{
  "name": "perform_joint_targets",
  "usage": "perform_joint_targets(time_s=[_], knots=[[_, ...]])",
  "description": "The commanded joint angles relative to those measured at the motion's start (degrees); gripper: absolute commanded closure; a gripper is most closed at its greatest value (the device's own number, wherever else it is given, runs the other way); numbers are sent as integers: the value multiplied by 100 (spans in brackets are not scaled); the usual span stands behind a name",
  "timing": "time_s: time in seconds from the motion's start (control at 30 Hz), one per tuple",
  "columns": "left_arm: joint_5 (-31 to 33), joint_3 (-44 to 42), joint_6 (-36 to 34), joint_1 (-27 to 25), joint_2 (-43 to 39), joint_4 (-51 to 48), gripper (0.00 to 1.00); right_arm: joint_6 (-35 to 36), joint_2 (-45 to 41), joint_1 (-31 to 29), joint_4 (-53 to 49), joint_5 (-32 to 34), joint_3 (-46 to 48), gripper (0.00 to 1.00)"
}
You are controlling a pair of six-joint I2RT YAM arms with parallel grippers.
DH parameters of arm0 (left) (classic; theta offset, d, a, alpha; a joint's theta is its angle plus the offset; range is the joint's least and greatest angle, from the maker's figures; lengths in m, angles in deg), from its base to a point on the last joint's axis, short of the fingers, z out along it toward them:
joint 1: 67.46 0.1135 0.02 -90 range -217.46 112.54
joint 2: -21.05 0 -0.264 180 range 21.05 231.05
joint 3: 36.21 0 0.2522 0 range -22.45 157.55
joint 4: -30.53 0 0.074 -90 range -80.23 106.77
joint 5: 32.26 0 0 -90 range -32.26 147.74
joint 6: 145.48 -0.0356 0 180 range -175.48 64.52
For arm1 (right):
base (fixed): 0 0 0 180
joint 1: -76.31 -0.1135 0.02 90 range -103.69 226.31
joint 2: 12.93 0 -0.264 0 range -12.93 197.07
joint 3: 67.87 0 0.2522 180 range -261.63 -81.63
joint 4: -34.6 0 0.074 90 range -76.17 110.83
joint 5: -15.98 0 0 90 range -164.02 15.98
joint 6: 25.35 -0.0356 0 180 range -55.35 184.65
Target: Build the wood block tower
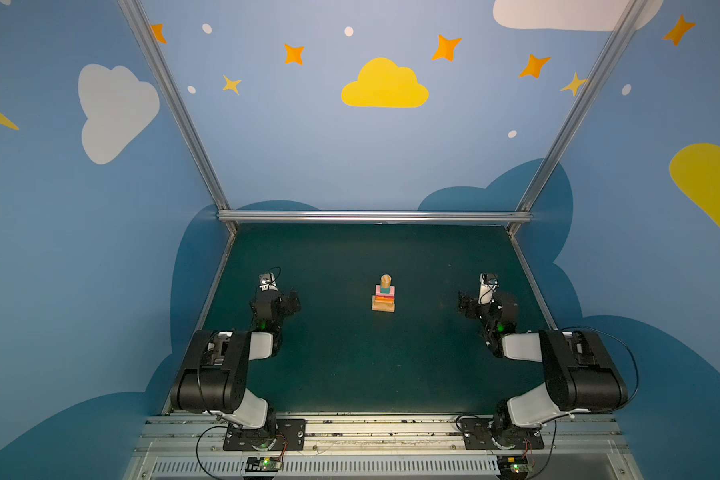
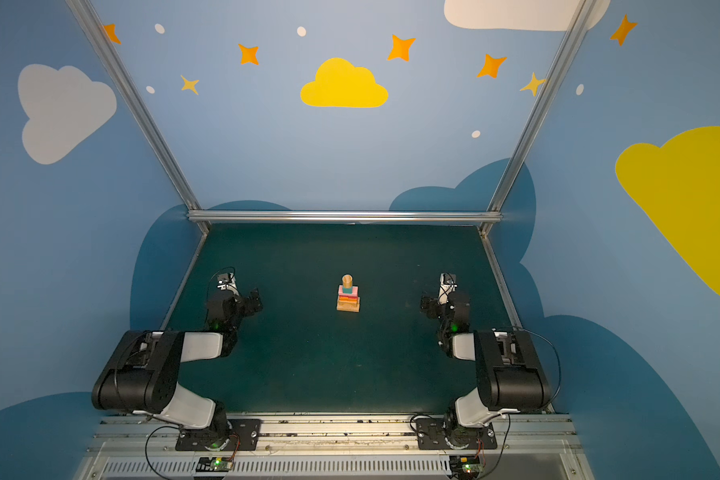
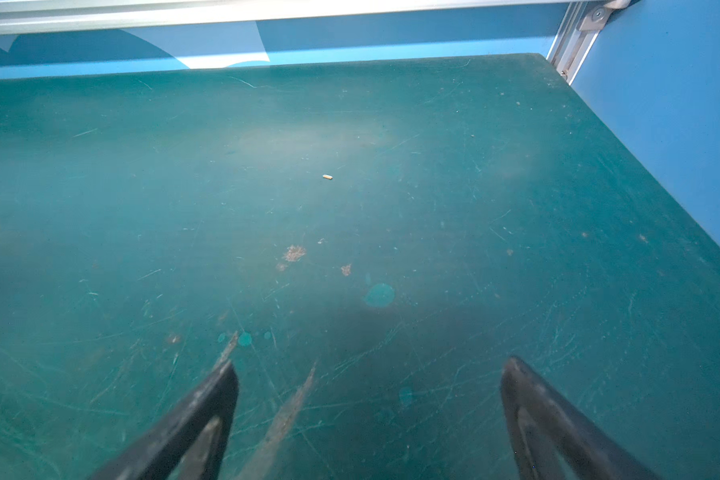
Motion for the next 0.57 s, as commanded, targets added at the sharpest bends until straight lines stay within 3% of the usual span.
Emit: perform_joint_targets(time_s=[0.0, 0.53], knots=[[-83, 96, 24, 24, -41, -22, 0, 65, -84, 24, 44, -61, -94, 4], [-83, 91, 18, 27, -43, -24, 0, 51, -54, 38, 9, -82, -123, 4]])
